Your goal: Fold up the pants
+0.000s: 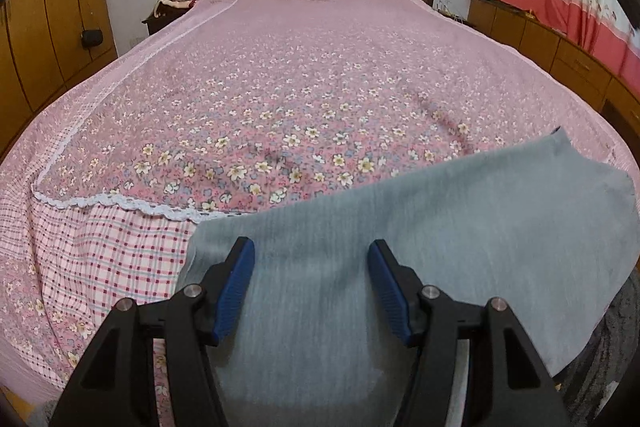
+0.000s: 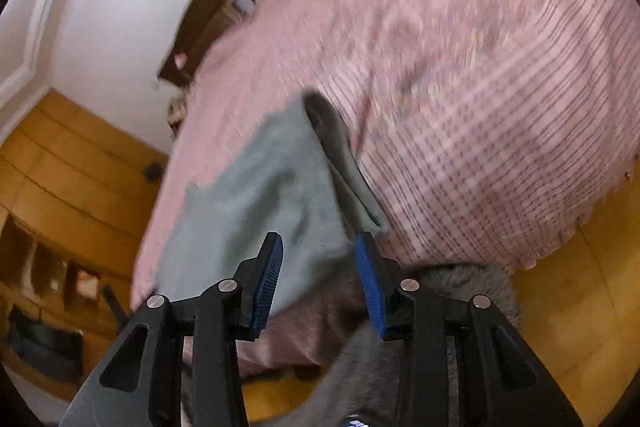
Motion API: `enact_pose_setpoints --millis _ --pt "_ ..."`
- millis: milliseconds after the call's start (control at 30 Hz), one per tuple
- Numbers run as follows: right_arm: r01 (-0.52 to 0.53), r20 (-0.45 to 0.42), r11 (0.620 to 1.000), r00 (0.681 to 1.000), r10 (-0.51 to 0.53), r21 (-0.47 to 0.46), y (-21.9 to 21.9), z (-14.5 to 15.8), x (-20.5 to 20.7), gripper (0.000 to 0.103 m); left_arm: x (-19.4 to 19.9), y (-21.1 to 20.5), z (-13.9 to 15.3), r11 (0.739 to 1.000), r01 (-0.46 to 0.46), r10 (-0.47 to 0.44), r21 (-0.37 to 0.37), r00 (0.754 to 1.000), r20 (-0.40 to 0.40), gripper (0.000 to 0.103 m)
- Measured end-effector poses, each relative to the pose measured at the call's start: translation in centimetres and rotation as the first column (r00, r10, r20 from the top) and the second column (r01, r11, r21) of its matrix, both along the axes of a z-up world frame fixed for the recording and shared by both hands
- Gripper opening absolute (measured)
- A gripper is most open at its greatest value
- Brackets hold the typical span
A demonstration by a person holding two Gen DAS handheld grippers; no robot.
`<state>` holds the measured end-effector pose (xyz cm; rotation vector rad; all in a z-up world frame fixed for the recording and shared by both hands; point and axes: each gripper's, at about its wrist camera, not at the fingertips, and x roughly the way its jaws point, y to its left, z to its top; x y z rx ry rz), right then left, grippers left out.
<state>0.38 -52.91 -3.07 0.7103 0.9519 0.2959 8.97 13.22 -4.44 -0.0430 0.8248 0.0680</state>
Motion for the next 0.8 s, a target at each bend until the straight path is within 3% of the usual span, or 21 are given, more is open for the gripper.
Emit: enact_pose_setpoints --millis 200,333,467,533,600,667,800 --pt "0.01 -0.027 1.0 1.0 -0.01 0.007 0.9 -2.0 1.4 0.04 -0.4 -0.1 -0.1 1.0 0.004 -0.004 -0.008 1.0 0.006 0.063" --pt "0.023 0.023 1.0 0.999 -0.023 0.002 0.5 -2.2 0.8 0.013 -0.5 -0.1 -0.1 1.0 0.005 -0.005 -0.009 1.0 0.006 0.063" --pt "0.025 0.108 0.995 0.994 -0.015 -0.092 -1.2 -0.2 -0.8 0.012 -0.5 -0.1 -0.1 1.0 0.006 -0.006 -0.007 1.0 0.007 0.063" --pt "0.015 0.107 0.991 0.994 -0.001 -0.13 -0.9 0.6 -0.6 0.013 -0.5 -0.3 0.0 1.0 0.005 -0.005 -0.004 1.0 0.006 0.063" --pt "-0.014 0.046 0.981 0.999 0.024 -0.192 -0.4 -0.1 0.4 0.019 -0.5 -0.3 -0.1 1.0 0.004 -0.004 -0.003 1.0 0.005 0.063" --pt "-0.032 -0.004 0.974 0.999 0.032 -0.222 -0.1 -1.2 1.1 0.04 -0.6 -0.3 -0.1 1.0 0.004 -0.004 -0.002 1.0 0.006 0.064" --pt "0.01 0.021 0.987 1.0 -0.007 -0.161 -1.1 -0.8 0.5 0.059 -0.6 -0.3 -0.1 1.0 0.006 -0.006 -0.003 1.0 0.008 0.064"
